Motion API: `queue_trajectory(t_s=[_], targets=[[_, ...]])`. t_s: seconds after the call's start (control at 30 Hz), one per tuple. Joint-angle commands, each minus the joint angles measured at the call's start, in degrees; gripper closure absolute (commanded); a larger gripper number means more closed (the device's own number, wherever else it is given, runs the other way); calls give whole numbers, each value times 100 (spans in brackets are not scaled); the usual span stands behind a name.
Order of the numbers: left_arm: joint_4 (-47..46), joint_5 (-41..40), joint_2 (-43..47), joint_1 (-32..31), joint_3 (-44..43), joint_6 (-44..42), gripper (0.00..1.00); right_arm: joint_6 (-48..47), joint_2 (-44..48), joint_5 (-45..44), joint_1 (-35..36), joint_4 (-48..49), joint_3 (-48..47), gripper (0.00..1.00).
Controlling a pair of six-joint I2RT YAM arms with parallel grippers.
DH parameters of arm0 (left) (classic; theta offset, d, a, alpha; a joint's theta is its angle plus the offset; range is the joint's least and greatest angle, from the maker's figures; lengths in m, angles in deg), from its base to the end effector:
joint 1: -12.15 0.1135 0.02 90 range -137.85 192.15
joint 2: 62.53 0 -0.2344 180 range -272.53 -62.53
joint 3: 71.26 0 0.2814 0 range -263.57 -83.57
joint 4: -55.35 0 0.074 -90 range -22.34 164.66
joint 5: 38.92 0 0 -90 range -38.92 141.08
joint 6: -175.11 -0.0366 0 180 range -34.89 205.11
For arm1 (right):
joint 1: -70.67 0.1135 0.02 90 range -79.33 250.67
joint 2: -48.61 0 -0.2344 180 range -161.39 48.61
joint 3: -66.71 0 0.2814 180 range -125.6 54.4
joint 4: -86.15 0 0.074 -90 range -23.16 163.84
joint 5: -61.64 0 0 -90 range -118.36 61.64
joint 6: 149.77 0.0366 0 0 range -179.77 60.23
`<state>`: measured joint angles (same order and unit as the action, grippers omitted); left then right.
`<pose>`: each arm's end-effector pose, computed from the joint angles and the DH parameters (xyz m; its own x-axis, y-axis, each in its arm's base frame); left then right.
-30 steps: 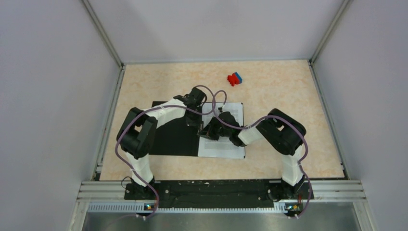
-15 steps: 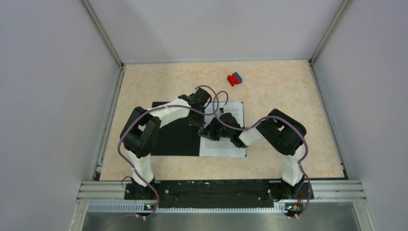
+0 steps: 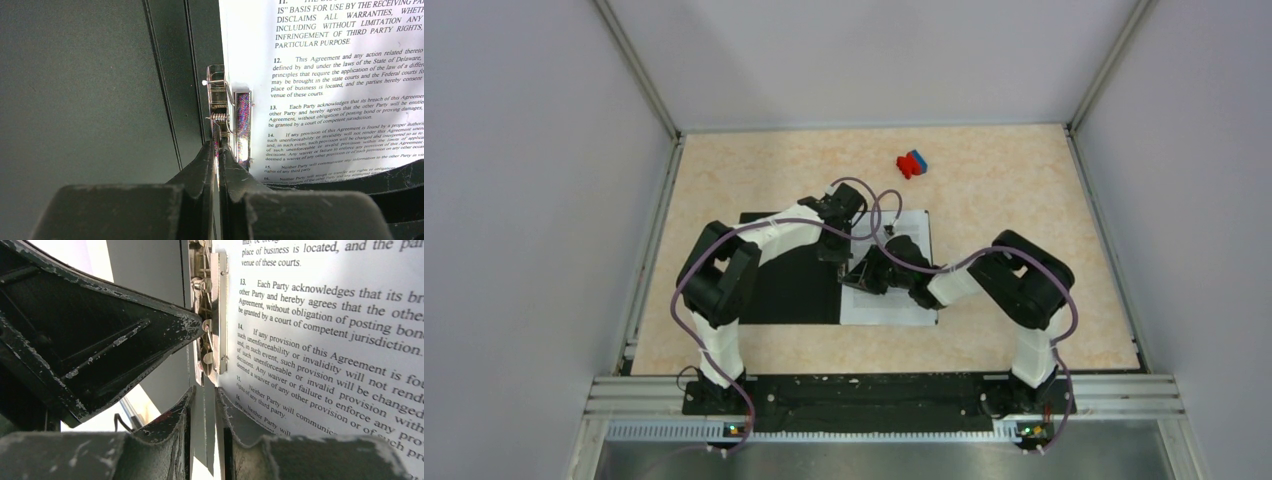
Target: Put the files into the folder
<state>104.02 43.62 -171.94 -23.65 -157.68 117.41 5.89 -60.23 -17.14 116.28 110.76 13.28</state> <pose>0.3204 -0.2252 0.1200 -0.9430 0.0268 -0.3318 0.0509 0.9967 -0.0640 0.2396 0.2550 0.0474 -0.8928 0.3656 -0.2632 -0.0107 0.5670 0.8237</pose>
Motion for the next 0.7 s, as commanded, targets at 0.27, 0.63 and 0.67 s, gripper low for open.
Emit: queue_trajectory(t_s=[0.27,0.63,0.67], targets=[[-144,-179,-643,14,359,-38,100,-153,145,-63,-112,-861,303,81],[65,-69,-357,4,33,-107,100,-308,1032,-163,-250,-1361,156,80],[89,-66,-333,9,-2,-110,100,-328,1070,-186,-270,-1426,143,80]])
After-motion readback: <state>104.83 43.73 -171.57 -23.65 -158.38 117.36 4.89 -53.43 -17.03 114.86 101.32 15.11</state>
